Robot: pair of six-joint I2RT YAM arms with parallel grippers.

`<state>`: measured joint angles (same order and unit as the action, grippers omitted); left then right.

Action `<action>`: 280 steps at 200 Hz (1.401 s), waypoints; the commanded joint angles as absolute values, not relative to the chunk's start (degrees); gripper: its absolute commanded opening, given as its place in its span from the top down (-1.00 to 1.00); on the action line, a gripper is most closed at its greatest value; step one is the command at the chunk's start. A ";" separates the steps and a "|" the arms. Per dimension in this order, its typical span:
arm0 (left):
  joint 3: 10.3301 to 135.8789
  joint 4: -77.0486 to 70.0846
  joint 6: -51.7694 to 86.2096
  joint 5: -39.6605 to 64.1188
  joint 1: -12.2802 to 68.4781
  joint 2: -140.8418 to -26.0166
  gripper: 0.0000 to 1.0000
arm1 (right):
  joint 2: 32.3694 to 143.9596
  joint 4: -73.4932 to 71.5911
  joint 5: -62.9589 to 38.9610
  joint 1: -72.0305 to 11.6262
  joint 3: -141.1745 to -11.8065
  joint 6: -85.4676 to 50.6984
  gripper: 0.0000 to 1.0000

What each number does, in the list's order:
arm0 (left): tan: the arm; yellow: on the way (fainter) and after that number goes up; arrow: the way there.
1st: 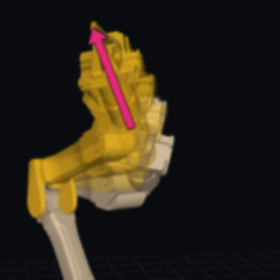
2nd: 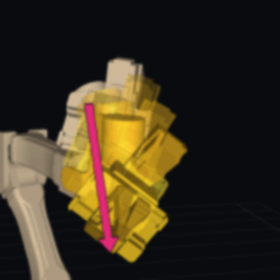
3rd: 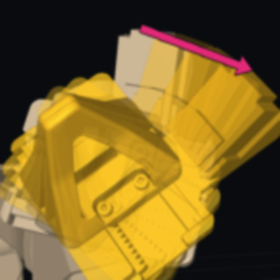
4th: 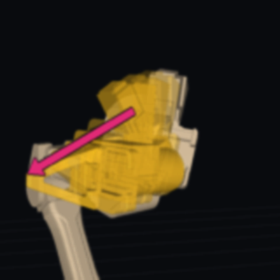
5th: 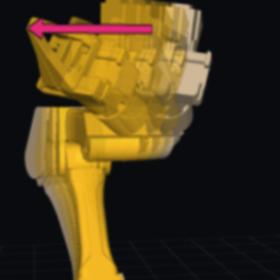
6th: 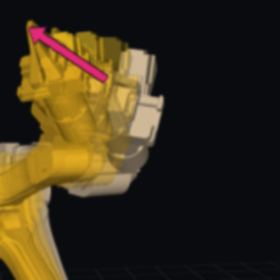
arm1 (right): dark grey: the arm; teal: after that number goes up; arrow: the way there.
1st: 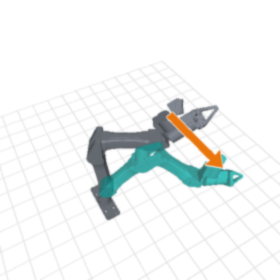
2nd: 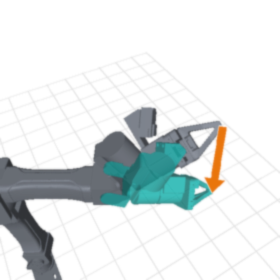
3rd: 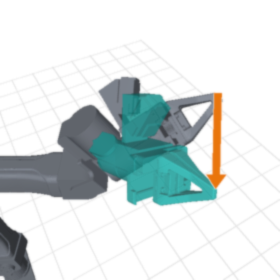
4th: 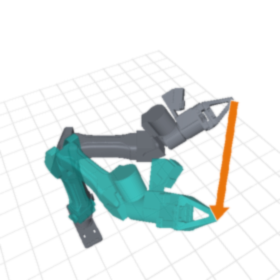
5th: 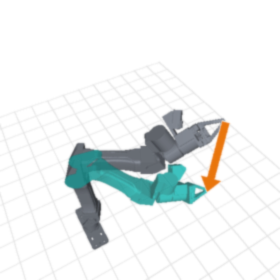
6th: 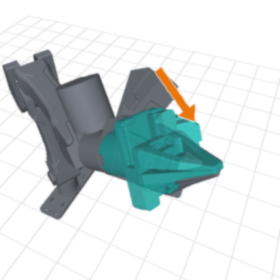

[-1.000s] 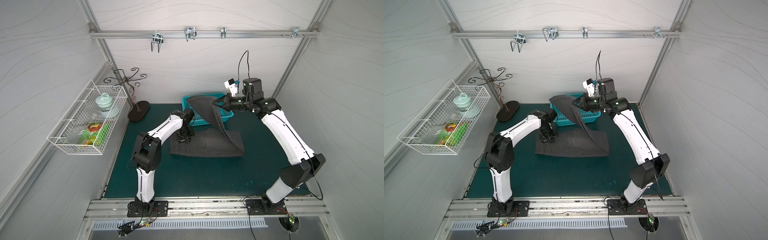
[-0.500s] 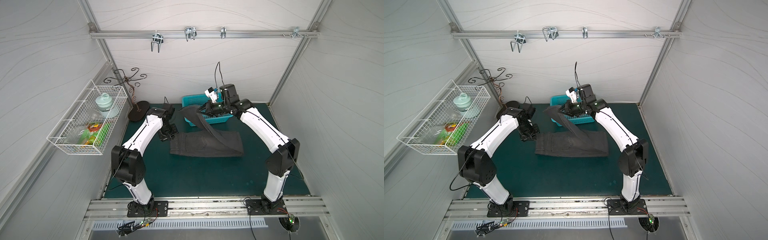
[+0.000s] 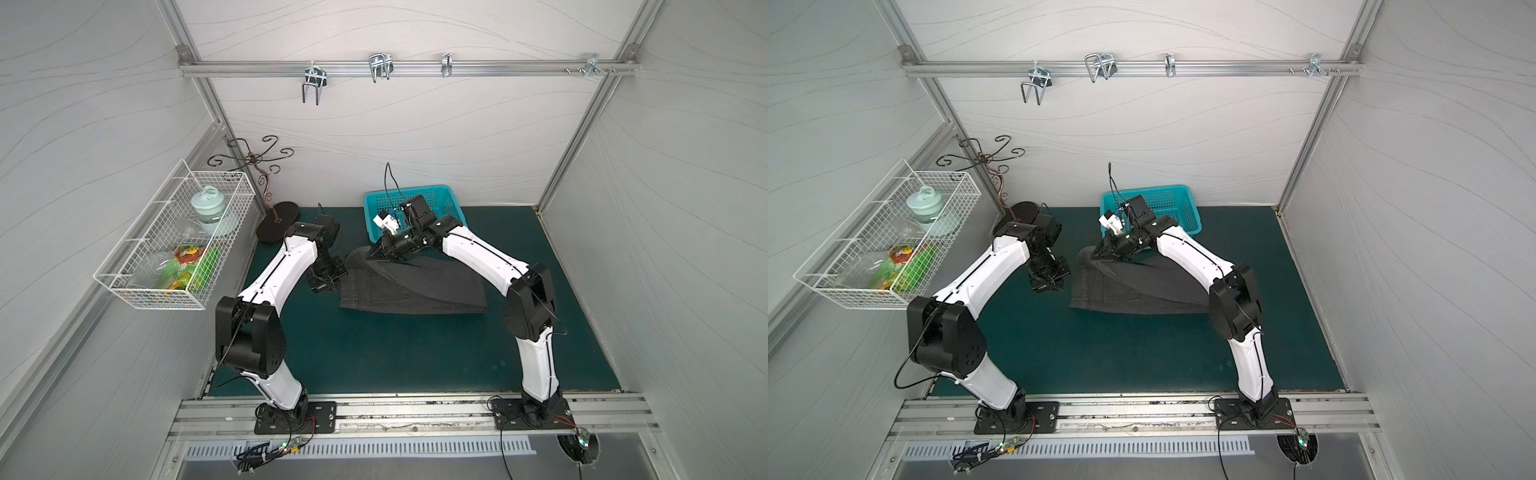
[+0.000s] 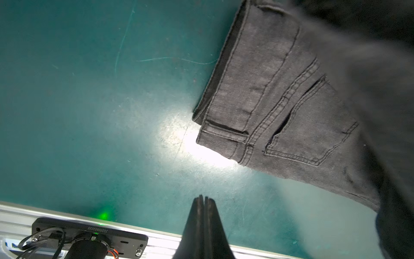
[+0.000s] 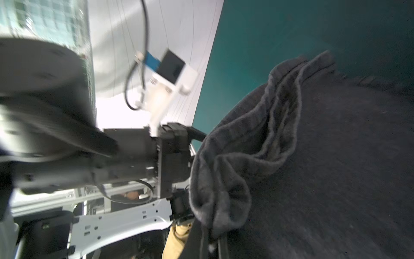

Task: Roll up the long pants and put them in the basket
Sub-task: Fold the long pant at the center of the board.

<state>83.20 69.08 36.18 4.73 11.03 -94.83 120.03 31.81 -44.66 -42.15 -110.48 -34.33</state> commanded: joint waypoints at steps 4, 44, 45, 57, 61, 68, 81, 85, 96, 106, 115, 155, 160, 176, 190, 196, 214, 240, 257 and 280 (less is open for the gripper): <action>82.89 69.00 35.95 3.84 10.21 -93.24 1.00 | 123.60 34.06 -51.34 -43.58 -110.13 -32.40 1.00; 82.71 68.82 36.12 4.22 9.84 -93.54 1.00 | 128.14 36.65 -58.81 -44.27 -109.38 -31.64 1.00; 82.79 68.77 36.12 4.26 9.84 -93.57 1.00 | 128.32 36.61 -58.98 -44.28 -109.31 -31.60 1.00; 82.88 68.67 36.12 4.36 9.89 -93.74 1.00 | 129.24 37.27 -61.01 -44.30 -108.95 -31.21 0.83; 82.88 68.64 36.21 4.34 9.85 -93.82 1.00 | 129.43 37.68 -61.60 -44.34 -108.91 -30.89 0.73; 83.01 68.56 36.21 4.44 9.84 -93.94 1.00 | 129.71 38.15 -62.81 -44.36 -108.83 -30.22 0.57; 83.06 68.40 36.29 4.55 9.76 -94.22 1.00 | 129.45 39.79 -64.11 -44.44 -108.90 -28.52 0.19; 83.16 68.39 36.30 4.49 9.76 -94.37 1.00 | 129.19 40.18 -64.45 -44.43 -108.85 -28.00 0.09; 83.41 68.40 36.21 4.58 9.76 -95.00 1.00 | 128.15 41.26 -65.60 -44.35 -108.82 -26.79 -0.06; 83.67 68.33 36.12 4.77 9.76 -95.63 1.00 | 126.90 42.50 -66.34 -44.22 -108.75 -25.73 -0.18; 83.89 68.12 35.95 4.95 9.76 -96.32 1.00 | 125.46 43.38 -66.77 -43.83 -108.51 -25.16 -0.24; 85.32 66.56 35.16 6.89 9.67 -100.04 0.98 | 117.52 45.34 -63.68 -39.49 -104.97 -23.25 -0.27; 85.34 65.89 35.03 7.63 9.67 -100.55 0.96 | 116.84 45.42 -63.24 -38.70 -104.36 -23.14 -0.26; 85.12 62.71 34.47 10.20 9.67 -102.26 0.90 | 115.33 46.06 -61.73 -35.88 -102.55 -22.66 -0.26; 85.66 60.67 33.68 10.81 9.67 -104.02 0.81 | 114.60 45.98 -61.52 -33.66 -101.03 -22.59 -0.24; 86.21 60.28 33.14 10.57 9.67 -104.85 0.78 | 114.29 45.96 -61.39 -32.97 -100.51 -22.51 -0.24; 87.75 59.55 31.28 8.64 9.67 -107.08 0.58 | 113.65 46.30 -61.22 -31.48 -99.73 -21.99 -0.24; 88.30 57.18 27.65 8.58 9.67 -109.44 0.12 | 114.03 47.19 -61.17 -30.70 -100.17 -21.33 -0.24; 88.59 55.74 25.73 9.42 9.67 -110.68 -0.14 | 114.60 47.46 -61.41 -30.43 -100.73 -21.38 -0.23; 89.04 54.12 23.98 9.53 9.67 -111.60 -0.22 | 115.46 47.94 -61.78 -30.11 -101.88 -21.28 -0.23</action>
<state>86.43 56.97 27.75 9.06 10.11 -110.24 114.48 45.76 -61.49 -30.24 -100.07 -22.48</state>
